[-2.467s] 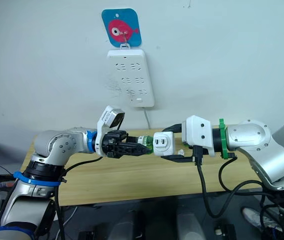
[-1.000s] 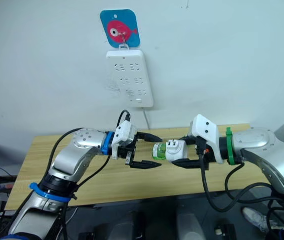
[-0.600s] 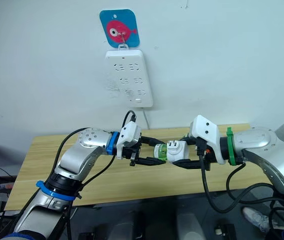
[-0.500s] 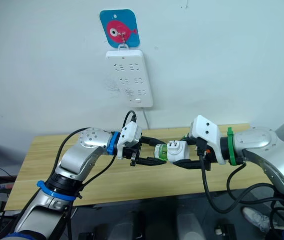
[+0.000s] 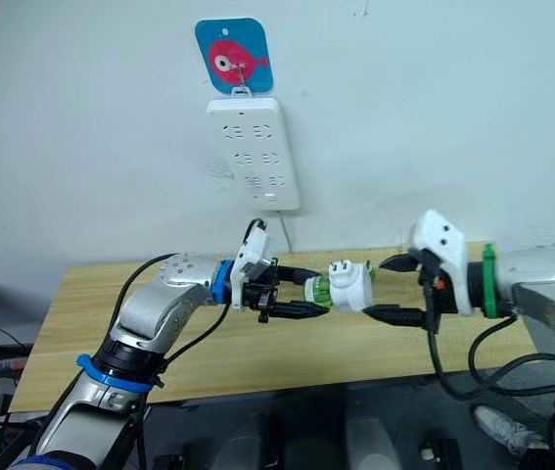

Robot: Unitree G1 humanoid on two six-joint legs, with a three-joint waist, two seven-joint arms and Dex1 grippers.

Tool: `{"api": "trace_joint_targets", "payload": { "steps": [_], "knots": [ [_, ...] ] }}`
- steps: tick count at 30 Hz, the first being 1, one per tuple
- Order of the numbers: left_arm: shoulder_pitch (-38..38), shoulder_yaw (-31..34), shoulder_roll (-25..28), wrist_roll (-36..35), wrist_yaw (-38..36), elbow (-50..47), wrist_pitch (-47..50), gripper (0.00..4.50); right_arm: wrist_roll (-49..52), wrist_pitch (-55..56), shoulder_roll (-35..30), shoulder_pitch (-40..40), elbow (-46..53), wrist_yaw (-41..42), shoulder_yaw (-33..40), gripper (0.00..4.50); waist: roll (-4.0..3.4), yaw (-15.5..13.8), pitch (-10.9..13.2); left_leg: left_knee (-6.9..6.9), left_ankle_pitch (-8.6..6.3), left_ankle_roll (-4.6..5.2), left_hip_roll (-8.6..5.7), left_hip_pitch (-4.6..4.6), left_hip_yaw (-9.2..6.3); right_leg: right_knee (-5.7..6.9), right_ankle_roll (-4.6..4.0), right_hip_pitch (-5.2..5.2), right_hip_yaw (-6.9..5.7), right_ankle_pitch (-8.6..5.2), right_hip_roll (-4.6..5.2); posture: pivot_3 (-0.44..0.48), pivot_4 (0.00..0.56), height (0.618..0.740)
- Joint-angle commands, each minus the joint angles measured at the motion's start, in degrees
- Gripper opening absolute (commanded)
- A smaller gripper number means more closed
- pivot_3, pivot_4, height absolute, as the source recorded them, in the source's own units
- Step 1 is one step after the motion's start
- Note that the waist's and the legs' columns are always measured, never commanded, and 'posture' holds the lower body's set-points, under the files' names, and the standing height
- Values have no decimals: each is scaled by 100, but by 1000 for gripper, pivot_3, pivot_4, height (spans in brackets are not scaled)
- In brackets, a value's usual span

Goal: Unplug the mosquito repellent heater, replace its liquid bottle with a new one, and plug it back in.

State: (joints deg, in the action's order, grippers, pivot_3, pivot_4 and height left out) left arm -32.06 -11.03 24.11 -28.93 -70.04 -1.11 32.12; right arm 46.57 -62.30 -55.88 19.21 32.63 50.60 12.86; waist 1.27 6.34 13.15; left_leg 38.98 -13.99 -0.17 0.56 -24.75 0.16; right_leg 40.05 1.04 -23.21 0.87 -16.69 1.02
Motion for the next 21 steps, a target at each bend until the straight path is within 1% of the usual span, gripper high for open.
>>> {"api": "trace_joint_targets", "payload": {
  "steps": [1,2,5,7,8,10,12,14,17,21],
  "knots": [
    [-96,484,-257,-740,379,-67,763,2318,583,-237,402,-399,230,-580,1035,4500,0,2,-5,0,0,0,0,0,-1,1,0,0,0,0,0,-266,173,740],
    [-126,597,-329,-884,491,-37,956,2318,734,-280,553,-519,281,-761,1255,4500,0,3,-5,2,0,0,0,0,0,2,0,1,1,0,0,-269,173,740],
    [-274,996,-540,-1462,848,117,1724,2318,1267,-184,1407,-950,575,-1733,1933,4500,3,7,-17,3,0,0,0,1,0,4,1,2,1,0,0,-276,174,740],
    [-367,1252,-639,-1869,1047,231,2234,2318,1472,58,1940,-1157,841,-2337,2124,4500,-6,17,-26,2,0,0,1,1,-1,5,1,2,2,0,-2,-280,174,740],
    [-411,1384,-693,-2079,1144,299,2484,2318,1899,102,2173,-1234,879,-2729,2195,4500,-17,32,-34,2,0,-1,0,1,0,6,2,2,3,0,-3,-282,174,740],
    [-497,1642,-811,-2459,1345,439,2899,2318,3240,261,2404,-1463,822,-3503,2200,4500,-26,50,-43,2,0,-1,-1,1,5,6,2,2,8,-1,-3,-290,173,740],
    [-551,1766,-841,-2736,1412,474,3225,2318,4207,589,2425,-1714,890,-4089,2044,4500,-29,61,-53,2,0,-1,-1,1,2,4,2,2,6,-1,-3,-299,173,740],
    [-597,1848,-847,-3026,1448,457,3565,2318,4639,908,2461,-1839,992,-4583,1762,4500,-29,116,-58,1,0,0,-3,0,3,5,3,2,9,-1,-4,-302,173,740],
    [-656,1926,-858,-3263,1535,455,3831,2318,4806,1254,2525,-1787,982,-5001,1285,4500,-27,207,-88,1,0,0,-3,1,5,4,4,2,13,-2,-7,-306,170,740],
    [-750,2088,-954,-3571,1803,529,4051,2318,4768,1670,2694,-1497,865,-5379,654,4500,-29,274,-113,1,1,-1,1,2,2,4,5,2,15,-2,-22,-304,163,740]
  ]
}}
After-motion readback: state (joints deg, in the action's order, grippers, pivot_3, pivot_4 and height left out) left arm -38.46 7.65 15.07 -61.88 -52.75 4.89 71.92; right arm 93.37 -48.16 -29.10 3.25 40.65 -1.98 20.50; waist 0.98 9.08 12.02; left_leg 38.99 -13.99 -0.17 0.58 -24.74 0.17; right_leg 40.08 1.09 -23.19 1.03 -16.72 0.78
